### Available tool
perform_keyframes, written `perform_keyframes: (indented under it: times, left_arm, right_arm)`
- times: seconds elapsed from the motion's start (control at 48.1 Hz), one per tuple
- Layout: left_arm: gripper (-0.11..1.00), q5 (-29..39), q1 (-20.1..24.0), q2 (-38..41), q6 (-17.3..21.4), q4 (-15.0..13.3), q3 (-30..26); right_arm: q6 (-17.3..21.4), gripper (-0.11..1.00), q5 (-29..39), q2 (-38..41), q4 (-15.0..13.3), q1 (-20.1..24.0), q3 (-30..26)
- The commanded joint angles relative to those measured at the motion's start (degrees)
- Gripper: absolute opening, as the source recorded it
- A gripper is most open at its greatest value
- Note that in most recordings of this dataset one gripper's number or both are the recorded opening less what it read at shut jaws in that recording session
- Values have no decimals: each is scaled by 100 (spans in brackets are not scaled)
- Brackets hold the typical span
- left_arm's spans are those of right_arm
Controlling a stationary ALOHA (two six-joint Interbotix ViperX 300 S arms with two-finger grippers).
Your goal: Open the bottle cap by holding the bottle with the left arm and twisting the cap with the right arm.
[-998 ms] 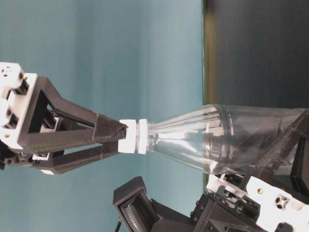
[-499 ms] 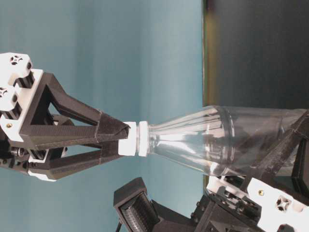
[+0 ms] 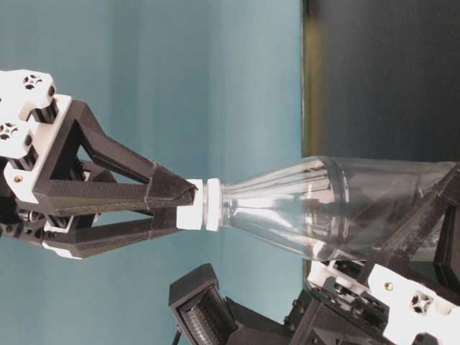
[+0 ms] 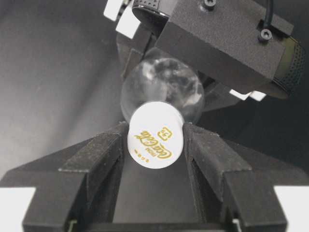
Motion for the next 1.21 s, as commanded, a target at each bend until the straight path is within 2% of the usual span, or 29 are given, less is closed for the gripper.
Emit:
perform_keyframes:
  times: [0.0,0.166,0.312,0.353,0.54,0.686,0.748,0.811,0.894,0.977,1.039,1.185]
  left_arm:
    - [82,0,9,-18,-62,0,-26]
    - [82,9,9,-26,-62,0,-18]
    - [82,26,18,-26,-62,-9,-18]
    - [82,62,18,-18,-62,-9,-26]
    - [82,132,9,-26,-70,0,-9]
    - [82,132,18,-26,-79,0,-18]
    - [82,132,18,-26,-79,0,-18]
    - [82,132,18,-26,-70,-9,-18]
    - [82,132,9,-26,-79,0,-18]
    - [82,132,9,-26,-97,0,-18]
    - [82,132,0,-26,-97,0,-18]
    - [82,132,0,-26,-105,0,-9]
  right_arm:
    - [88,37,18,9,0,123,35]
    - [123,40,9,-18,-26,123,35]
    - [202,71,-132,-105,-44,123,26]
    - [290,75,-185,-141,-44,123,26]
    - [835,76,-211,-378,-53,114,53]
    - [1301,76,-229,-598,-202,97,-35]
    - [1758,76,-202,-659,-264,97,-141]
    - [2470,76,-149,-677,-281,97,-308]
    - [3938,76,26,-606,-290,53,-677]
    - [5115,76,369,-475,-290,-35,-940]
    - [5739,76,659,-378,-299,-62,-1107]
    - [6812,76,923,-176,-299,-26,-1424]
